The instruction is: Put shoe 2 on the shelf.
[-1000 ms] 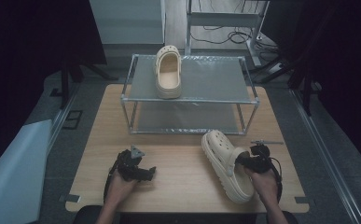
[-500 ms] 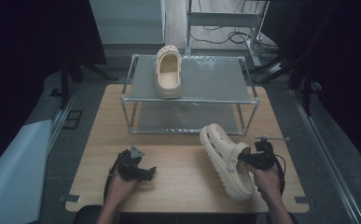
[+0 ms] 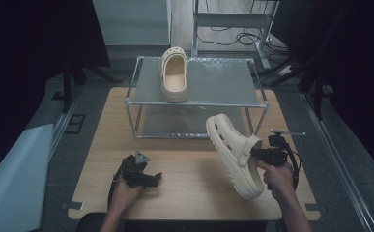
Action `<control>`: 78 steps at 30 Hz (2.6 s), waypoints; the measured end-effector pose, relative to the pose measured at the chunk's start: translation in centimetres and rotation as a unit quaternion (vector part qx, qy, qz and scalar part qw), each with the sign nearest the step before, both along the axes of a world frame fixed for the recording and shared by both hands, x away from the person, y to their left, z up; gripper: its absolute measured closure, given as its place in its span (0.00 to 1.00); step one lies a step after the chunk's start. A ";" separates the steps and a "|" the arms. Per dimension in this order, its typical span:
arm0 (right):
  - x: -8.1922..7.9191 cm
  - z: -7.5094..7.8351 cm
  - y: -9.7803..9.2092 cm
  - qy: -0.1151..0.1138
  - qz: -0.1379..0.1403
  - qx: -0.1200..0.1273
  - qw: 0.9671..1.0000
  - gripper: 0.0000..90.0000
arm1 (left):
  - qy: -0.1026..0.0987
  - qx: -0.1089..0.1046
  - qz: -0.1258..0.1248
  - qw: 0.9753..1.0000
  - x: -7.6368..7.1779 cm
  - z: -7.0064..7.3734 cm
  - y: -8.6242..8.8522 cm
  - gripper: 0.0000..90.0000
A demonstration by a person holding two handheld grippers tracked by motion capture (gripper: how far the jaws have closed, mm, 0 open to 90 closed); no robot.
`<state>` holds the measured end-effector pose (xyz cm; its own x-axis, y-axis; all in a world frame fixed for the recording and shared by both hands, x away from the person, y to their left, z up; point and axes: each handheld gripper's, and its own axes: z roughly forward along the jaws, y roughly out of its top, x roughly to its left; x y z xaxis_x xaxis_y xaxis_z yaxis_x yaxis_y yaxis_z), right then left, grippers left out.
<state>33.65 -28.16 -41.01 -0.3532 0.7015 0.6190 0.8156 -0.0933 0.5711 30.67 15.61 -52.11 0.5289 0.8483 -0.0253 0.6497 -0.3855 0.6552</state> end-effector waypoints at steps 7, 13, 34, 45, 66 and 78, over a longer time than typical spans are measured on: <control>0.5 1.7 0.3 0.002 -0.002 0.019 1.000 0.92 | 0.001 -0.001 0.001 1.000 0.0 0.0 0.0 0.00; 1.6 3.6 0.8 0.007 -0.003 0.040 0.999 0.92 | 0.002 -0.002 0.000 1.000 0.1 0.1 0.1 0.00; 6.5 7.8 2.4 0.017 -0.046 0.090 0.995 0.92 | 0.001 -0.008 0.003 1.000 0.1 0.1 0.3 0.00; 9.7 9.0 4.1 0.028 -0.086 0.097 0.991 0.92 | 0.002 -0.011 0.005 1.000 0.1 0.1 0.4 0.00; 17.0 10.6 7.5 0.035 -0.177 0.048 0.982 0.91 | 0.007 -0.019 0.007 1.000 0.2 0.1 0.6 0.00; 20.9 10.5 9.6 0.027 -0.226 -0.016 0.974 0.91 | 0.008 -0.025 0.008 1.000 0.2 0.2 0.9 0.00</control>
<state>54.50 -18.54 -30.49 0.0283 0.7971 0.6032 0.7248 -0.4319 0.5368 30.91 16.48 -51.94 0.5146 0.8542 -0.0751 0.6657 -0.3427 0.6629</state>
